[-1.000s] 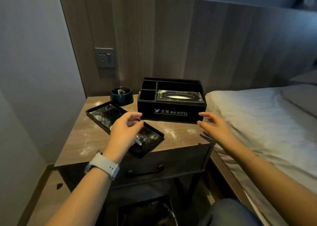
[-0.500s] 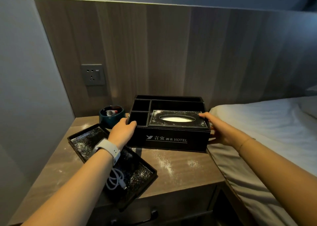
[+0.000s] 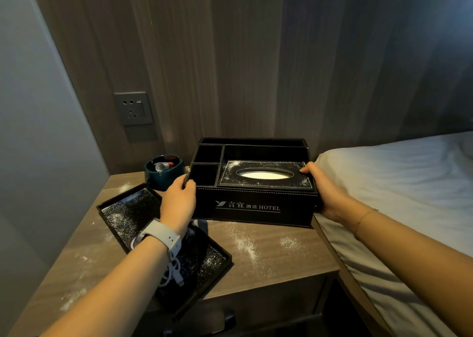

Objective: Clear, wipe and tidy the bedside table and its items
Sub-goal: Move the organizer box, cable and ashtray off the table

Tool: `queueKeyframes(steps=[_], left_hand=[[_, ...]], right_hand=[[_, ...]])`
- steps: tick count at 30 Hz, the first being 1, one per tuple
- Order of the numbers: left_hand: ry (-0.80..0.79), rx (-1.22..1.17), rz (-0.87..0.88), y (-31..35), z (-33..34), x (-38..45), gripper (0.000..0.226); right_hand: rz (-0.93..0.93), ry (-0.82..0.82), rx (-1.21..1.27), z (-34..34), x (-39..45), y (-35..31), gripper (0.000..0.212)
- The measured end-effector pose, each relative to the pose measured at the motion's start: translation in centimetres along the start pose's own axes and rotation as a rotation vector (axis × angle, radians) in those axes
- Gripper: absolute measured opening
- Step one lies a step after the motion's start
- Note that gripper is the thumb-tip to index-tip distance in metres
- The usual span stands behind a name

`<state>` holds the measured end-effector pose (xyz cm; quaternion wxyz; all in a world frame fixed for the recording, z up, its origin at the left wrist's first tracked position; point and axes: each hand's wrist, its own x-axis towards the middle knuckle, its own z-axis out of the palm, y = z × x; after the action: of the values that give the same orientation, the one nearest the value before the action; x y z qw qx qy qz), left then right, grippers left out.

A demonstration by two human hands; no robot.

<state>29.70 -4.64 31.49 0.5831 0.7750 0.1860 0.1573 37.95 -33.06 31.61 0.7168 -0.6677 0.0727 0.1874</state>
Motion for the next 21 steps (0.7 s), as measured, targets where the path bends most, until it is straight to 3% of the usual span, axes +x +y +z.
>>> queueKeyframes(steps=[4,12,15,17,21], left_hand=[[0.030,-0.063,0.024,1.3,0.8,-1.6,0.021],[-0.044,-0.219,0.192,7.4,6.1,-5.1,0.068],[-0.183,-0.285,0.028,9.0,10.1,-6.8,0.078],[-0.347,-0.378,-0.139,9.5,12.8,-7.7,0.097],[-0.561,-0.588,-0.343,10.4,19.0,-9.9,0.119]], right_hand=[[-0.040,0.051,0.062,0.3,-2.0,0.2,0.046],[-0.064,0.121,0.310,-4.0,-8.1,-2.1,0.048],[-0.113,0.172,0.355,-6.2,-10.0,-2.7,0.046],[-0.125,0.199,0.393,-7.6,-11.3,-2.9,0.045],[-0.145,0.324,0.425,-10.7,-12.7,-1.9,0.058]])
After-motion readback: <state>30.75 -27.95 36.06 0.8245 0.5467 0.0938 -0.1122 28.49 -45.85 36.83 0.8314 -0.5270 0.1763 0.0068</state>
